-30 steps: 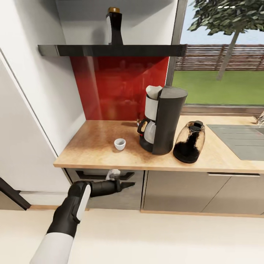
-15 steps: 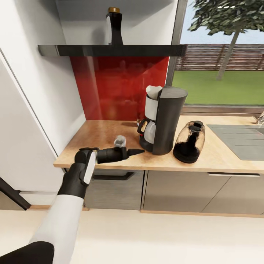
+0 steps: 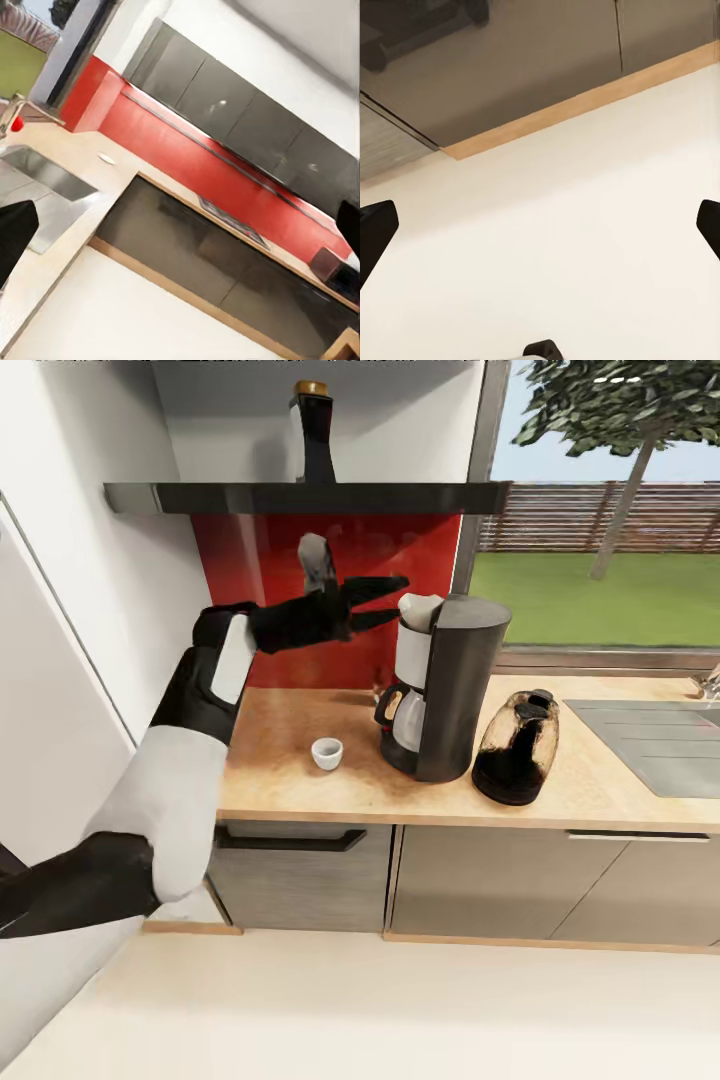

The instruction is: Set up a coffee station on the kitchen countertop: keep the coffee maker on the countertop, move the bottle of coffee from the kitchen shelf to the counter next to the coffee maker, place a paper coffee filter on top of the coffee maker, put the saucer next to the coffee maker with the coffee cup on the saucer, and place the electric kettle next to the coffee maker.

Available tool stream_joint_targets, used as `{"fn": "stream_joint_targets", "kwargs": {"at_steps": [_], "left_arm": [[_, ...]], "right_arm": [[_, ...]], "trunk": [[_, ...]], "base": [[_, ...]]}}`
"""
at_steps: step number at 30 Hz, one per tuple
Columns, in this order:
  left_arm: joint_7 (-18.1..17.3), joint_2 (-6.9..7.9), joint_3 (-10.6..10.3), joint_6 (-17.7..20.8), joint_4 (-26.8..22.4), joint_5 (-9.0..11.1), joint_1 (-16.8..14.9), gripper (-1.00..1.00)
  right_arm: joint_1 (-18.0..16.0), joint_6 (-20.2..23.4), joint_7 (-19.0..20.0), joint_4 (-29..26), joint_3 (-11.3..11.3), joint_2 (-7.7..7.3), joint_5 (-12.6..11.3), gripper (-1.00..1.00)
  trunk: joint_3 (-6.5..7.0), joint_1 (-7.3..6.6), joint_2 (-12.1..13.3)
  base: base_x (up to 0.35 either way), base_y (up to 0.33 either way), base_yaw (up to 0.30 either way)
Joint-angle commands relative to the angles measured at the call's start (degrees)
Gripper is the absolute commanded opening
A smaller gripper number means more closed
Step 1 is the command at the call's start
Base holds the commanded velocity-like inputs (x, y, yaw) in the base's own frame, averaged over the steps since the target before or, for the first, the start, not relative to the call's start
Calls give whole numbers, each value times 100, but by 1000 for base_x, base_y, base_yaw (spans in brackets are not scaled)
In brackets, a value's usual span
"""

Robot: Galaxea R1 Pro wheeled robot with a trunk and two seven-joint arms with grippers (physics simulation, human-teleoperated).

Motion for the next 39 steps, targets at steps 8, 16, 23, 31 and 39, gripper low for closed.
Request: {"fn": "stream_joint_targets", "kwargs": {"at_steps": [8,16,23,31,39], "left_arm": [[49,-6,21,-9,1337,193,-2092,100],[1293,-6,568,-60,1679,522,-3204,100],[1700,-6,821,-96,1572,633,-3275,100],[1744,-6,876,-93,1326,643,-3281,100],[1746,-6,882,-91,1315,647,-3281,100]], "right_arm": [[3,-14,13,1,-22,-2,-26,100],[3,-12,15,1,-31,-2,-27,100],[3,-12,16,1,-32,-2,-27,100],[3,-12,15,1,-33,-2,-27,100],[3,-13,11,1,-33,-2,-27,100]], "trunk": [[-8,2,-4],[-8,2,-4],[-8,2,-4],[-8,2,-4],[136,-173,317]], "base": [[0,0,0],[0,0,0],[-18,0,0],[-7,0,0],[0,0,0]]}}
